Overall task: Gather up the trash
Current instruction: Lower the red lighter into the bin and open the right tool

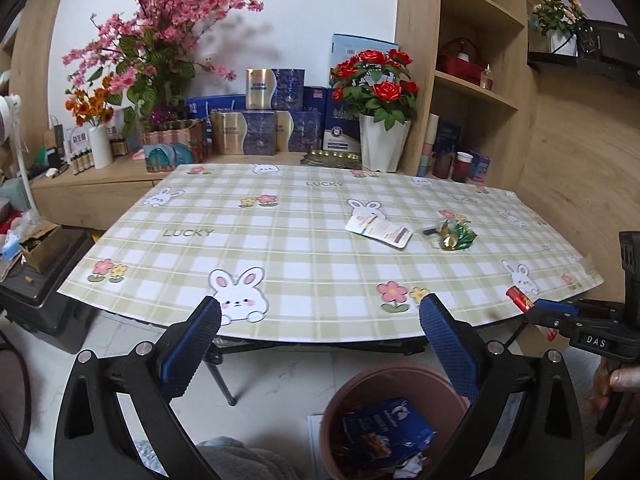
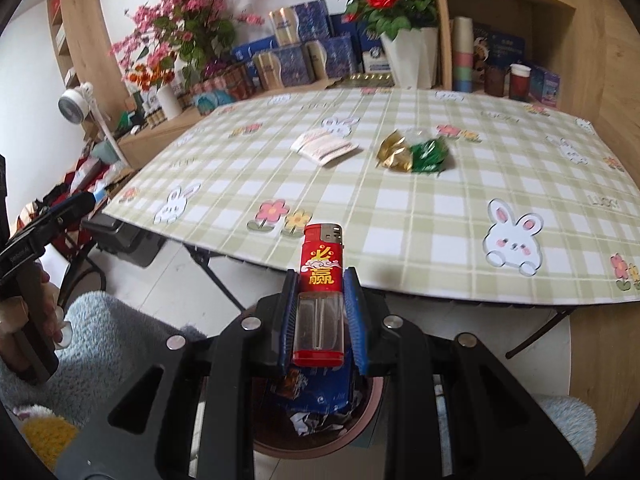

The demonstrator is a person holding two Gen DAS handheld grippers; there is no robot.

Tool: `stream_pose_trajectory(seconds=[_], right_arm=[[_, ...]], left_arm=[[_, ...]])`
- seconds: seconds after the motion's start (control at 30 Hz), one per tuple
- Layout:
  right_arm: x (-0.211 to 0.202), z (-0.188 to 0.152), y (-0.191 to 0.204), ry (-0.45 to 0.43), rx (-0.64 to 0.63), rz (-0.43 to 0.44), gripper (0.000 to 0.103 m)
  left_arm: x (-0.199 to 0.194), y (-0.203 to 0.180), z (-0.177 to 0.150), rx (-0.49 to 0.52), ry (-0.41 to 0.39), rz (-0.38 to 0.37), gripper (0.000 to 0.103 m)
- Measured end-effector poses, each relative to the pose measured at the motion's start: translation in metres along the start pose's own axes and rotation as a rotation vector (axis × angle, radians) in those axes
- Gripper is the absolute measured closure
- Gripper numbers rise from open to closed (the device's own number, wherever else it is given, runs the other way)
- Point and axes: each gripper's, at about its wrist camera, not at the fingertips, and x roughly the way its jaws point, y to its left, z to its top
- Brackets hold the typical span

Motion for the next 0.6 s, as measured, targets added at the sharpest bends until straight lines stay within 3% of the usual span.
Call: stream_pose_trajectory(seconds=[0.23,0.47,0.53,0.6], right_arm=[[0.023,-0.016,0.022,0.097,-0.064,-0.013,0.077],[0.041,-0.026,0.039,0.164,-0.101,-0.019,0.077],[0.043,-0.027,0.044,0.171,-0.117,-0.022,0.073],[0.043,-0.028,0.048,0.171,-0.134,-0.031,0.061]], left_arm=[[0.0,0.004,-0.034,0.034,-0.005,0.039,0.006],[0.009,0.007,-0.037,0.018,0.024,0.029,0.006],[0.011,0.008,-0.037,0.015,0.032,0.023,0.006],[0.012,0.009,-0.038,0.013,0.036,0.019,0.006]])
